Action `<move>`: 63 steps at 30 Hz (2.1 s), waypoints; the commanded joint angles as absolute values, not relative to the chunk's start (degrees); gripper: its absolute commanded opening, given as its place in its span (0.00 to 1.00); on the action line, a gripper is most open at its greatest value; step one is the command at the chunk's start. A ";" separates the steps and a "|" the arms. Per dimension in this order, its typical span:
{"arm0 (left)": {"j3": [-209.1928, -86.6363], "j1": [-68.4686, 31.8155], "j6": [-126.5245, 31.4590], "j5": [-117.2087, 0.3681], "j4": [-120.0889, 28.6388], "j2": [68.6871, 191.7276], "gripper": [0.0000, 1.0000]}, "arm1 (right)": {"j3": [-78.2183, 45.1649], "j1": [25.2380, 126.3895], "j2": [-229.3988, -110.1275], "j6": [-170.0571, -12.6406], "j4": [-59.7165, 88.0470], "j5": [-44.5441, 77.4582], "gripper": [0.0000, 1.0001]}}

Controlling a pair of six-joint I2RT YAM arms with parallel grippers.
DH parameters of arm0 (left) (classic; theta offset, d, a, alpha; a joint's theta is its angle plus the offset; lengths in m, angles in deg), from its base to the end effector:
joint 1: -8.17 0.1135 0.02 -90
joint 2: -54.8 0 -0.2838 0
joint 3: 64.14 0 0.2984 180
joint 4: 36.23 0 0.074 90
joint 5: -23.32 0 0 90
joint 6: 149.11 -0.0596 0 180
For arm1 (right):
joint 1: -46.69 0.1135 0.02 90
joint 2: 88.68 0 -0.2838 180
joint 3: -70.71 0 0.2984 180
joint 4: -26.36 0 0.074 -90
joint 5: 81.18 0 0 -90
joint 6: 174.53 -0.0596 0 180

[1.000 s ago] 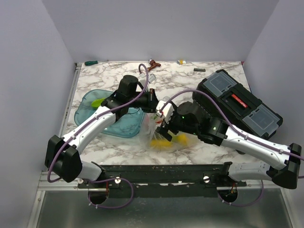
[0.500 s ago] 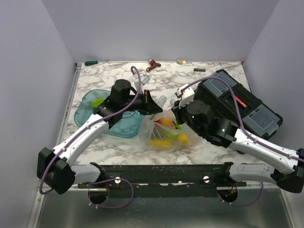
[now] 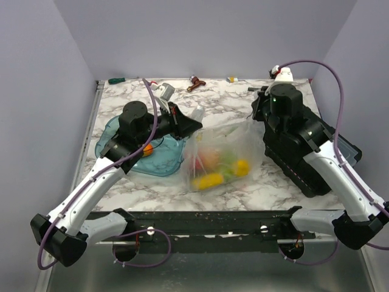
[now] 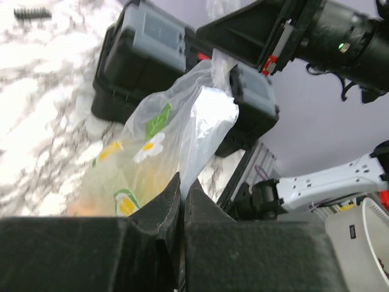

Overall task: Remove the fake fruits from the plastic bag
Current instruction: Adjust the plastic bag at the center of the board.

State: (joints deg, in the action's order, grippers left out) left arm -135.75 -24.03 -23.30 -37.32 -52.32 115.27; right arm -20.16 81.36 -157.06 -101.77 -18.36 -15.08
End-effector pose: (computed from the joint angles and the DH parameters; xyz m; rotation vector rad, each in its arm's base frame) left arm 0.2369 -0.1837 0.4072 0.3699 1.7852 -1.2942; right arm 0.2688 0.1565 0.4429 -0.0210 1.9289 0.1979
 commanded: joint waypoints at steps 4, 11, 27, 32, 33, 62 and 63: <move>-155.79 -20.28 -22.38 -43.84 -63.45 125.02 0.00 | -32.94 78.18 -160.67 -98.07 -25.32 -14.96 0.01; -166.86 -16.08 -18.65 -28.90 -64.39 138.48 0.00 | -31.12 78.15 -156.11 -95.64 -28.51 -20.17 0.01; -179.29 -21.02 -17.64 -14.76 -58.08 155.39 0.00 | -9.86 78.14 -134.83 -104.22 -26.10 3.61 0.01; -188.54 -22.93 -19.00 -16.14 -61.38 160.03 0.00 | -8.87 78.15 -132.09 -105.98 -24.47 8.01 0.01; -189.56 -22.76 -19.71 -17.47 -62.78 160.59 0.00 | -8.32 78.15 -131.90 -106.21 -23.93 10.29 0.01; -131.63 -27.19 -13.89 -46.91 -68.66 104.62 0.85 | 0.42 78.17 -130.19 -107.13 -18.98 32.54 0.88; -130.59 -30.62 -11.41 -52.82 -68.01 103.73 0.86 | 0.39 78.24 -130.26 -106.93 -18.99 32.59 0.89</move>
